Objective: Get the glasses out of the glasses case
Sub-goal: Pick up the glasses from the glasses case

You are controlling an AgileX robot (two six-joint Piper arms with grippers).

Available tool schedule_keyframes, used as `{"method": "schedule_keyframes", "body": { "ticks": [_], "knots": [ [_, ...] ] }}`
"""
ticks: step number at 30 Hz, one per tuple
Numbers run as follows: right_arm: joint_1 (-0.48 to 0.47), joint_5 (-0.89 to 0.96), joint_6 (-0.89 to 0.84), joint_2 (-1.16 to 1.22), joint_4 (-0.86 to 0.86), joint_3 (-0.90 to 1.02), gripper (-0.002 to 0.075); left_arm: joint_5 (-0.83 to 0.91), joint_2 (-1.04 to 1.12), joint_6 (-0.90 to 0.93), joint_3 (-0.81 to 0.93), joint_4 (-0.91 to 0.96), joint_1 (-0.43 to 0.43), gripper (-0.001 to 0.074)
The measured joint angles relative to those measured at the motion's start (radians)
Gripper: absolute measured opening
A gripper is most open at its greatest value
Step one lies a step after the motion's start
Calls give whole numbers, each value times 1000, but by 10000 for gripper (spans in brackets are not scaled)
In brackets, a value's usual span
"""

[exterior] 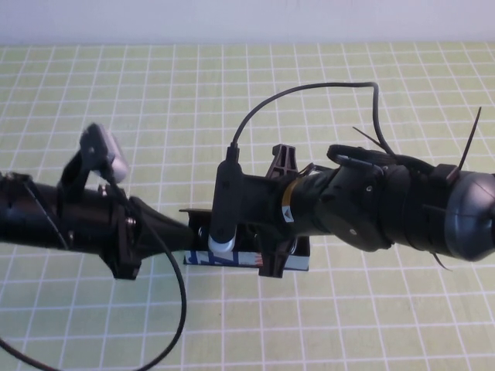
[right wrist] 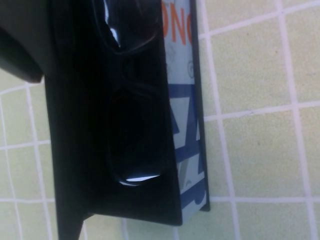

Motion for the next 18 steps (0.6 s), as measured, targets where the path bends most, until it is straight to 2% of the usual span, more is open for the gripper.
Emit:
{"method": "schedule_keyframes", "body": {
  "ticks": [4, 12, 18],
  "knots": [
    [-5, -2, 2, -2, 0, 0, -7, -23, 73, 58, 22, -27, 0, -4],
    [-7, -4, 2, -2, 0, 0, -7, -95, 225, 207, 22, -237, 0, -4],
    [-7, -7, 2, -2, 27, 0, -6, -107, 297, 228, 19, -269, 0, -4]
  ]
}}
